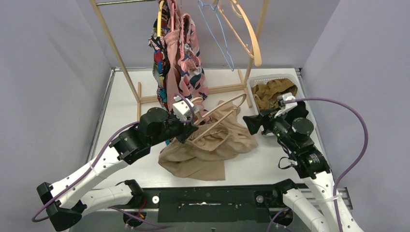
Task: Remove the shorts from the hanger
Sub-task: Move the shorts to the hanger.
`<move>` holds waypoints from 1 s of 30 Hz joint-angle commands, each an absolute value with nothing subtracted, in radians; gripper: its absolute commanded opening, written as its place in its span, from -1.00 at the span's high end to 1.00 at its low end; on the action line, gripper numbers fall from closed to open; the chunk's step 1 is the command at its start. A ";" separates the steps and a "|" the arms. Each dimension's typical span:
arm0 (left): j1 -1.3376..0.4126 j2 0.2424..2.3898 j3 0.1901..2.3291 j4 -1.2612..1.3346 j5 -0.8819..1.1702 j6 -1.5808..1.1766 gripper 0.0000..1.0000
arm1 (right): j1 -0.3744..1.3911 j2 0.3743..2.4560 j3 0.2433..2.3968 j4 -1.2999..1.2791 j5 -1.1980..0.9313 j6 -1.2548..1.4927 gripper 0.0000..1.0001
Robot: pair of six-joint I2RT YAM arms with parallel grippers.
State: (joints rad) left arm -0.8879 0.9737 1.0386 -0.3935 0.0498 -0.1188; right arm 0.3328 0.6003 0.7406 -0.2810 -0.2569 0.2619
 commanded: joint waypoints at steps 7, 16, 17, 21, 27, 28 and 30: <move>-0.881 0.951 1.067 -0.381 0.044 -0.114 1.00 | 0.325 0.625 0.760 -0.148 -0.427 0.229 -0.58; -0.881 1.042 1.090 -0.380 0.107 -0.111 1.00 | 0.370 0.760 0.720 0.200 -0.369 0.727 -0.52; -0.882 1.046 1.088 -0.371 0.103 -0.118 1.00 | 0.381 0.787 0.734 0.182 -0.299 0.814 -0.53; -0.882 1.053 1.074 -0.343 0.100 -0.119 1.00 | 0.462 0.844 0.684 0.263 -0.168 1.077 -0.63; -0.881 1.083 1.090 -0.345 0.089 -0.101 1.00 | 0.644 0.913 0.631 0.409 0.032 1.264 -0.68; -0.882 1.085 1.086 -0.336 0.097 -0.100 1.00 | 0.653 0.938 0.625 0.443 0.032 1.283 -0.68; -0.882 1.090 1.079 -0.323 0.113 -0.103 1.00 | 0.658 0.984 0.625 0.459 0.041 1.330 -0.63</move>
State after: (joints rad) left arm -0.8833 1.0855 1.0389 -0.4198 0.0822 -0.1177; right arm 0.6365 0.9218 0.6304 0.2607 -0.0654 1.1637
